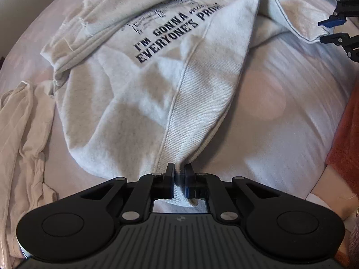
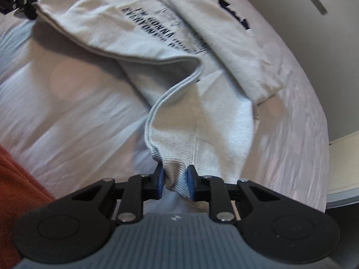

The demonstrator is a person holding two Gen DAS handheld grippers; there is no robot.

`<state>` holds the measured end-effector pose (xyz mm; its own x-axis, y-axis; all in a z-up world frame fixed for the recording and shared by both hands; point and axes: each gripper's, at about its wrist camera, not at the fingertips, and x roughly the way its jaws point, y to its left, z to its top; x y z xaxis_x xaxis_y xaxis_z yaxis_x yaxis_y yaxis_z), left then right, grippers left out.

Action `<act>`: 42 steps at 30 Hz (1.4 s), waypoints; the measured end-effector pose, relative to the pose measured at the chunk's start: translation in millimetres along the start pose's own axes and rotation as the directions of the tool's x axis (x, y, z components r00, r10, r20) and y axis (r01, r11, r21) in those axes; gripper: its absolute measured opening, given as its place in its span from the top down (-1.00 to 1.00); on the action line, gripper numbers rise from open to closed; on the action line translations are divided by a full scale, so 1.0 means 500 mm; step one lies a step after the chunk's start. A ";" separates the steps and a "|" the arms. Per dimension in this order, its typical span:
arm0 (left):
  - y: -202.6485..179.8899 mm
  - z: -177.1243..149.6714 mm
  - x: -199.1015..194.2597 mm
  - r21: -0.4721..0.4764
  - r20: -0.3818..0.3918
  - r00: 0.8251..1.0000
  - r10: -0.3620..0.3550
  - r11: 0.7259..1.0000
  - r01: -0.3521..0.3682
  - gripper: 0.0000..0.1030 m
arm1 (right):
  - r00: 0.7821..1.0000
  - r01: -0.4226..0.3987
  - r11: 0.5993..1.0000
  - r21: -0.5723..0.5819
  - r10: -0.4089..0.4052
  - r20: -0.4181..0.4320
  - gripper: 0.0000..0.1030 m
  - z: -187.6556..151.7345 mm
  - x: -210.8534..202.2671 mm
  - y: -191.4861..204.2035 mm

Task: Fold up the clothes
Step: 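Lift the hem with both grippers and fold it toward the collar, then lower the hem onto the collar and open both grippers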

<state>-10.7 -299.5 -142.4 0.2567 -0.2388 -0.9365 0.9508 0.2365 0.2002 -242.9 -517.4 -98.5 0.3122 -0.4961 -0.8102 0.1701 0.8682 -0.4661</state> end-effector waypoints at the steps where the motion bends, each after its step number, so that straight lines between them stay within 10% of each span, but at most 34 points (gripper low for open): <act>1: 0.008 -0.003 -0.022 -0.017 0.025 1.000 0.011 1.000 -0.011 0.88 | 0.999 0.020 0.999 0.029 -0.021 0.025 0.55 -0.006 -0.017 -0.014; 21: 0.190 0.076 -0.282 -0.124 0.343 0.908 0.240 0.970 -0.209 0.89 | 0.913 0.233 0.953 0.195 -0.284 0.294 0.65 0.071 -0.231 -0.194; 35: 0.343 0.311 -0.267 -0.094 0.373 0.871 0.319 0.947 -0.307 0.89 | 0.893 0.293 0.938 0.185 -0.338 0.297 0.76 0.281 -0.131 -0.401; 42: 0.433 0.441 -0.158 -0.073 0.342 0.883 0.323 0.945 -0.318 0.89 | 0.906 0.277 0.939 0.203 -0.326 0.270 0.89 0.390 0.022 -0.503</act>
<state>213.2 -437.0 38.3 0.5927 -0.4561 -0.6638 0.8048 0.3678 0.4659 -99.8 -739.9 79.4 0.4799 -0.7305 -0.4860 0.4362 0.6792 -0.5902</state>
